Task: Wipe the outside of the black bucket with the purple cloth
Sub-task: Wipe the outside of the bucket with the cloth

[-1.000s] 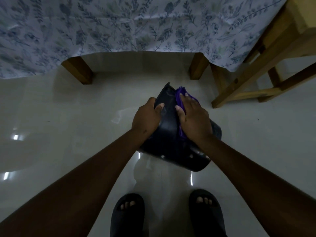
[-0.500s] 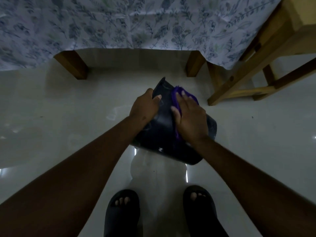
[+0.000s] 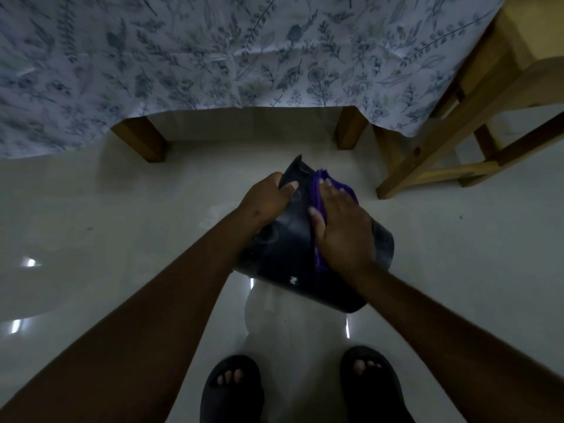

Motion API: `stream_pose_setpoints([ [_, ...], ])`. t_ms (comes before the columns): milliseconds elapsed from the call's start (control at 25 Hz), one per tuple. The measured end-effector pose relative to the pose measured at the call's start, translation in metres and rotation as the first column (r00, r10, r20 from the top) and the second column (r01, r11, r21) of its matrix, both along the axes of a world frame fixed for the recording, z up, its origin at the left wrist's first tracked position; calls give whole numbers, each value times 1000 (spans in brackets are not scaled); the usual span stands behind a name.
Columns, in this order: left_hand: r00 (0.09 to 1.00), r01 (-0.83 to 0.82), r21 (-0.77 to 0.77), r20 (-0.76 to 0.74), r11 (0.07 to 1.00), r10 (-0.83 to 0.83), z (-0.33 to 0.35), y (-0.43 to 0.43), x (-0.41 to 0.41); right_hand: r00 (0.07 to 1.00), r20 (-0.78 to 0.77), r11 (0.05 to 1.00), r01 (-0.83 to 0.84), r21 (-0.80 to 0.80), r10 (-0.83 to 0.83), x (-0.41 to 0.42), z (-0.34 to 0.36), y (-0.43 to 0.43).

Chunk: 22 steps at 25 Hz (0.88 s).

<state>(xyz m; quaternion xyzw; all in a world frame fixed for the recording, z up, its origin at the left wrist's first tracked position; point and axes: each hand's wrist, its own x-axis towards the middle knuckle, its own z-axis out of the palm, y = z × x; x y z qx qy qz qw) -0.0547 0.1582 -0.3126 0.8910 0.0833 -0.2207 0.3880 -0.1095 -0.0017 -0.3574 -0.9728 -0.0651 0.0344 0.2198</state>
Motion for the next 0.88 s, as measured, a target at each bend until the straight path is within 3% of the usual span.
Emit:
stream_pose_setpoints([
  [160,997,-19,-92,68,996,25,-2,18,-38,998,-40,996,53,71,-50,34,-5,-14],
  [360,984,-100,-53,142,994,106,-14,20,-46,996,15,984,-82,-161,85,-46,-12,-5],
  [480,991,-34,-42,128,999,39,-13,14,-33,978,40,961,-194,-197,205,-86,-15,1],
  [600,993,-28,-88,111,996,37,-13,18,-38,999,-22,997,-43,-64,42,-10,-6,11],
  [720,989,-75,-104,116,992,87,-16,20,-48,962,-242,982,159,103,-131,62,-5,-9],
  [800,989,-88,-71,115,994,96,-18,22,-45,965,-231,987,147,71,-127,40,-6,-16],
  [880,989,-96,-39,110,995,100,-19,22,-40,994,-105,995,2,-96,-12,-18,-5,-4],
])
